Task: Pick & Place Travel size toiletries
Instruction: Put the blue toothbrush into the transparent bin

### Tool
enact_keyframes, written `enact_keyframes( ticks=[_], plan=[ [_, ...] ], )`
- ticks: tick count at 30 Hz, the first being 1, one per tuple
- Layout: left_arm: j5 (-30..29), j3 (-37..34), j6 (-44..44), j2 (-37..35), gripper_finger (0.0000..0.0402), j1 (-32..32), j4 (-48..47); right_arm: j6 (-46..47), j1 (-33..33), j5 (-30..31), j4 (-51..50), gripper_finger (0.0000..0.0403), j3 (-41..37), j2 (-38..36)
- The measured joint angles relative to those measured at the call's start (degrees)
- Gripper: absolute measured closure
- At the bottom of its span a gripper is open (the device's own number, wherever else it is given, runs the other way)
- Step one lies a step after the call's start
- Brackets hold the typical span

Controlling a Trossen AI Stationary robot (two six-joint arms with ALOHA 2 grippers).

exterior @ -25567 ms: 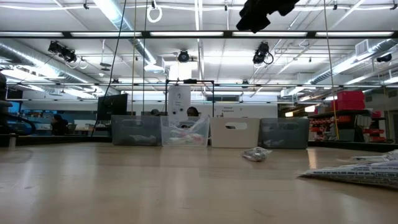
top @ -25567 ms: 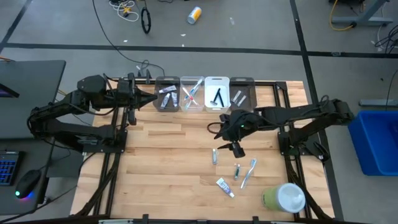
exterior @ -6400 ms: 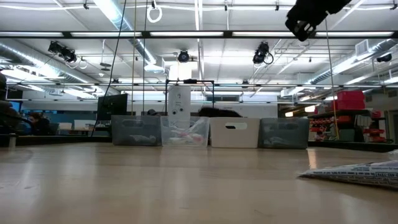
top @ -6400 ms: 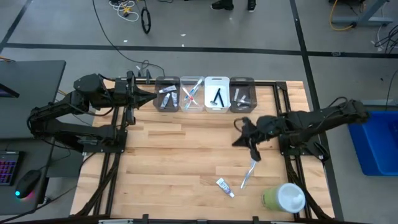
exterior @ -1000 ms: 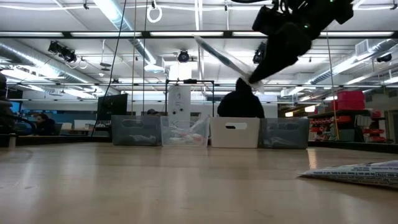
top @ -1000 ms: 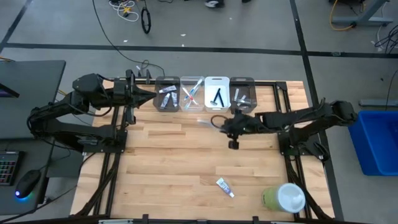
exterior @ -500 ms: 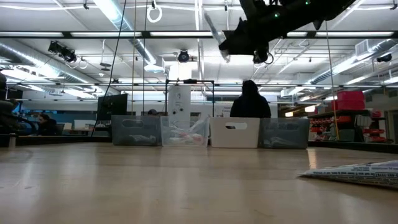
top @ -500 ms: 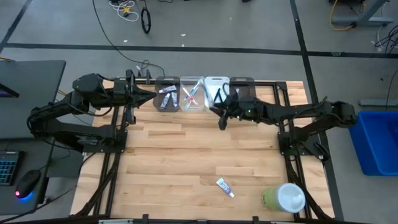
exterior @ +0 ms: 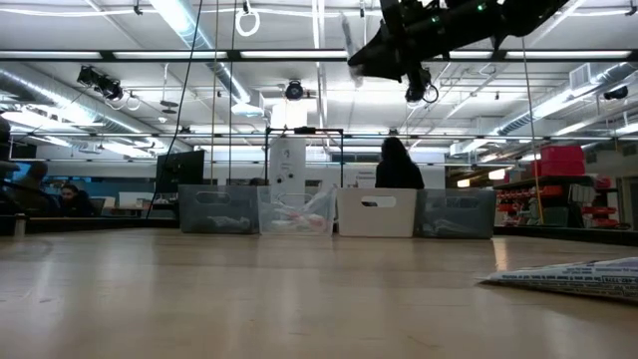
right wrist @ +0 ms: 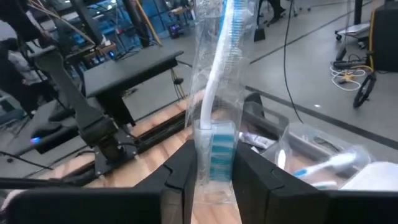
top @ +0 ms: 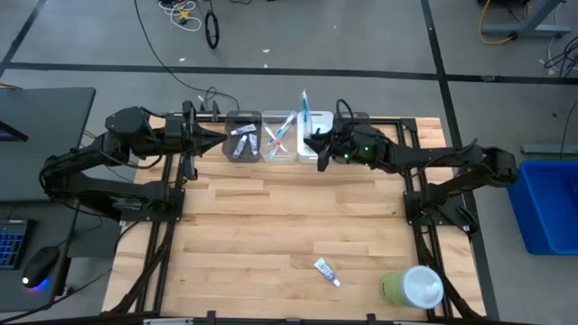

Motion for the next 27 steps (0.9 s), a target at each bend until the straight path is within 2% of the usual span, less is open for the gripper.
enact_keyframes(
  ticks=[7, 11, 20, 27],
  plan=[
    [0.0, 0.0, 0.1, 0.0, 0.0384, 0.0, 0.0, -0.5, -3.8, -1.4, -6.9, 0.0316, 8.8, 1.0],
    [0.0, 0.0, 0.1, 0.0, 0.0384, 0.0, 0.0, -0.2, -7.0, -5.2, -8.7, 0.0314, 11.8, 2.9],
    [-0.4, 0.0, -2.6, 0.0, 0.0384, 0.0, 0.1, 0.9, -10.4, -11.6, -8.2, 0.0313, 13.9, 10.6],
    [-3.0, 0.0, -5.0, 0.0, 0.0384, 0.0, 0.1, 2.0, -10.6, -12.0, -7.0, 0.0312, 14.0, 17.7]
  ],
)
